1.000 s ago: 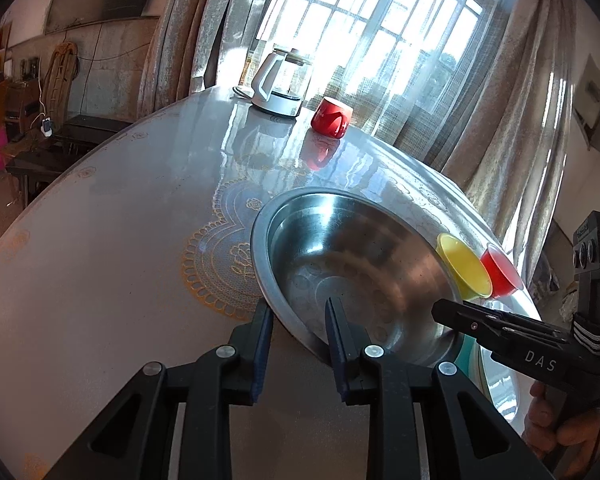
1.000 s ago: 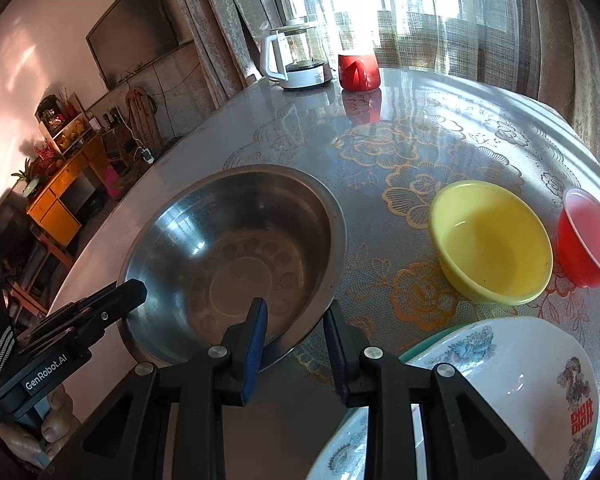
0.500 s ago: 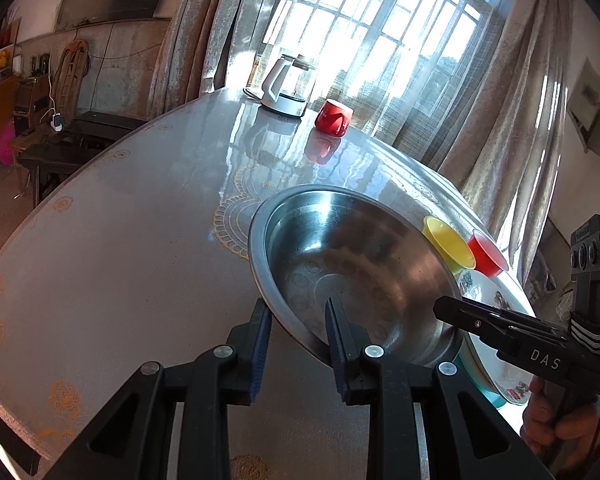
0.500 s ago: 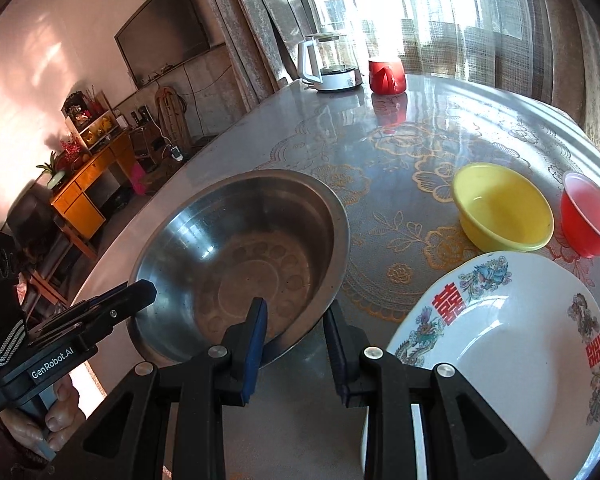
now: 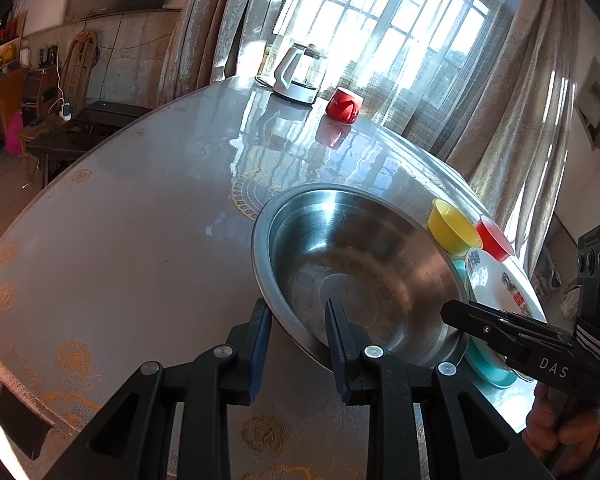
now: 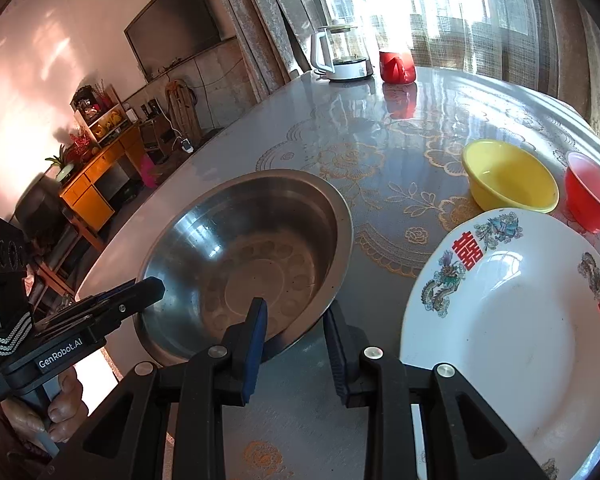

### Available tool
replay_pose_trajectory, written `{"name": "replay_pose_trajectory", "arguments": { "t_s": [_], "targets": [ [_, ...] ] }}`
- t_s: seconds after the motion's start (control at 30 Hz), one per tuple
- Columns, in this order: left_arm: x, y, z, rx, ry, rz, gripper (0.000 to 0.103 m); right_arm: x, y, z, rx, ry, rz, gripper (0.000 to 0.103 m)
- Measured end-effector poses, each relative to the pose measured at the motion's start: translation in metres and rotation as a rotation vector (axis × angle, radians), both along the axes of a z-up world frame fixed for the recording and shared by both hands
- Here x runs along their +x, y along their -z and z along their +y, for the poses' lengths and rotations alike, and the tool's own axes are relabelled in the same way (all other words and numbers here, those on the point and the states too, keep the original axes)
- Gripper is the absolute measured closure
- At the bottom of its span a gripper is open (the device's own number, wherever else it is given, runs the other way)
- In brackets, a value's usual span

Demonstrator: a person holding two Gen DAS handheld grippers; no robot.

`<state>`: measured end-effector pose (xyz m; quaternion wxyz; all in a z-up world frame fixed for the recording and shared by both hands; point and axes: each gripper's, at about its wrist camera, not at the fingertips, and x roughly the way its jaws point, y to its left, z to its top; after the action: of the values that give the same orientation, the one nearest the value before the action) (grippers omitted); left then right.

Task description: Organize plates and bowls

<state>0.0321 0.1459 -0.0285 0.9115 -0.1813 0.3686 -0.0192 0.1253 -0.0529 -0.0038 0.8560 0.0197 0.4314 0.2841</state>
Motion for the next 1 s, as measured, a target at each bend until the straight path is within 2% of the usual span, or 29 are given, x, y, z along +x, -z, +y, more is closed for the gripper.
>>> {"name": "replay_pose_trajectory", "arguments": {
  "t_s": [0.37, 0.77, 1.0],
  "targets": [
    [-0.003, 0.001, 0.002, 0.015, -0.012, -0.008, 0.075, -0.002, 0.008, -0.001, -0.006, -0.003, 0.016, 0.071],
    [-0.006, -0.016, 0.008, 0.06, -0.045, -0.05, 0.07, -0.015, -0.001, -0.012, -0.019, 0.015, -0.054, 0.07],
    [0.0, -0.026, -0.009, 0.084, -0.004, -0.065, 0.067, -0.017, -0.011, -0.033, 0.036, 0.051, -0.081, 0.07]
  ]
}}
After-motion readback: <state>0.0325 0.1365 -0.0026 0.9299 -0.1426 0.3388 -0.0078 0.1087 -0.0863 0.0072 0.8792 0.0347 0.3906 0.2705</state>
